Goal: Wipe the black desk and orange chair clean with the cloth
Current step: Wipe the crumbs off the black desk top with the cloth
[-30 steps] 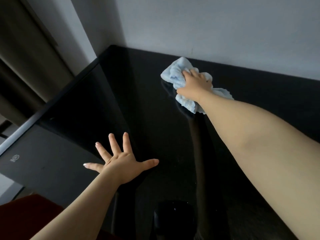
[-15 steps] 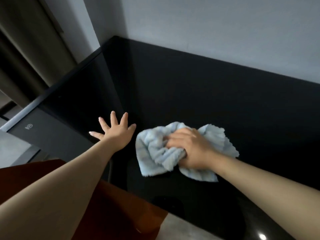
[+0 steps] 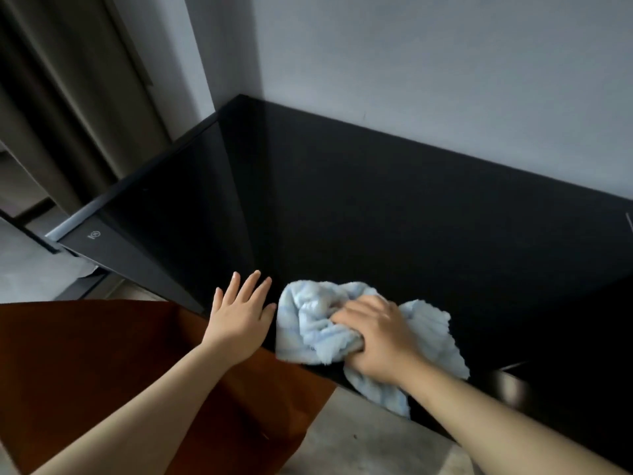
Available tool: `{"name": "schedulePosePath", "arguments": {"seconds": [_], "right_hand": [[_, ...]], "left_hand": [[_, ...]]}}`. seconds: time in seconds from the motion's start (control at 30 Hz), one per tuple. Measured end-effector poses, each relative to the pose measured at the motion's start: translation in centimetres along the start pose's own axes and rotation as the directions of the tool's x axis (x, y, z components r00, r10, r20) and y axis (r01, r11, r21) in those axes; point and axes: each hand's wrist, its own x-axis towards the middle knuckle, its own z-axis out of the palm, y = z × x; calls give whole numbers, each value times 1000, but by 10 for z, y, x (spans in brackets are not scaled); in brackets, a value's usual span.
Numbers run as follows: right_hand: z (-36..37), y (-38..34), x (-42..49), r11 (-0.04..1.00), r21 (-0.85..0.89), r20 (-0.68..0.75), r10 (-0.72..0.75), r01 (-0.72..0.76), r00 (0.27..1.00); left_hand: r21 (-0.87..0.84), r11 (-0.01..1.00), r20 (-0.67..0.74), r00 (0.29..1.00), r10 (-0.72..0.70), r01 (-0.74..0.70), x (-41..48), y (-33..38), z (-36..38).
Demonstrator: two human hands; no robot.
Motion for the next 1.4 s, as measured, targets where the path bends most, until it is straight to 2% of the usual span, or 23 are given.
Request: {"name": "schedulePosePath", "arguments": {"seconds": [0.17, 0.27, 0.3, 0.37, 0.4, 0.43, 0.47, 0.5, 0.53, 0.57, 0.63, 0.67, 0.7, 0.73, 0.77, 0.83, 0.87, 0.93, 1.0, 1.03, 1.07, 1.27, 1.4], "right_hand": [[1, -25, -48, 982, 161, 78, -117, 103, 990], [-18, -25, -56, 961, 275, 306, -118, 31, 945], [-28, -22, -54, 958, 288, 301, -89, -2, 950], [-43, -12, -41, 935, 339, 36, 98, -105, 994], [-48, -7, -33, 921, 332, -114, 252, -202, 961], [-49, -5, -24, 901, 285, -194, 388, -326, 901], [-47, -8, -19, 876, 159, -208, 481, -456, 852], [-37, -13, -17, 849, -21, -161, 518, -528, 840], [-23, -18, -19, 846, -152, -75, 505, -511, 860], [-10, -26, -24, 889, -173, 4, 431, -424, 902], [2, -45, -27, 955, 101, 136, 265, -279, 955], [1, -51, -22, 927, 258, 168, 235, -272, 957], [-2, -54, -11, 890, 342, 136, 269, -300, 953], [-7, -52, 5, 849, 389, 40, 372, -357, 927], [-13, -46, 22, 797, 419, -77, 508, -434, 858], [-25, -25, 53, 702, 369, -290, 710, -609, 642], [-28, -14, 65, 629, 307, -327, 775, -714, 541], [-26, 4, 87, 440, 201, -303, 878, -875, 372], [-19, 12, 113, 337, 166, -290, 915, -927, 280], [-15, 12, 130, 325, 153, -291, 917, -933, 272], [-12, 10, 148, 341, 133, -296, 910, -931, 291], [19, -18, 243, 556, -2, -287, 796, -831, 533], [36, -33, 278, 696, -106, -237, 676, -711, 697]], "left_hand": [[-98, 995, 41, 999, -9, 13, -19, 4, -1], [-172, 985, 86, 996, -17, 31, -24, 8, -6], [-197, 980, 96, 995, -17, 36, -26, 8, -8], [-230, 972, 112, 994, -13, 38, -30, 7, -11], [-239, 970, 123, 992, -6, 36, -33, 7, -12], [-246, 969, 132, 991, 0, 33, -35, 6, -13], [-252, 967, 134, 991, 5, 29, -37, 6, -13], [-258, 966, 126, 992, 8, 25, -39, 5, -13], [-265, 964, 105, 994, 12, 17, -39, 5, -14], [-273, 962, 72, 997, 17, 3, -39, 4, -14], [-295, 955, -8, 999, 31, -32, -35, -2, -17], [-294, 954, -38, 999, 38, -48, -32, -8, -19], [-281, 958, -64, 997, 47, -63, -27, -14, -23], [-263, 962, -85, 995, 53, -73, -20, -23, -27], [-247, 966, -104, 993, 54, -78, -13, -32, -33], [-213, 974, -144, 988, 52, -82, 4, -53, -44], [-189, 979, -160, 986, 50, -80, 14, -64, -50], [-156, 987, -179, 984, 15, -43, 34, -86, -60], [-134, 991, -186, 981, -52, 27, 56, -108, -70], [-111, 992, -176, 982, -76, 57, 66, -118, -74], [-84, 993, -158, 983, -93, 81, 75, -127, -76], [-35, 980, -118, 973, -200, 198, 110, -169, -83], [-42, 986, -150, 974, -168, 163, 112, -188, -85]]}}
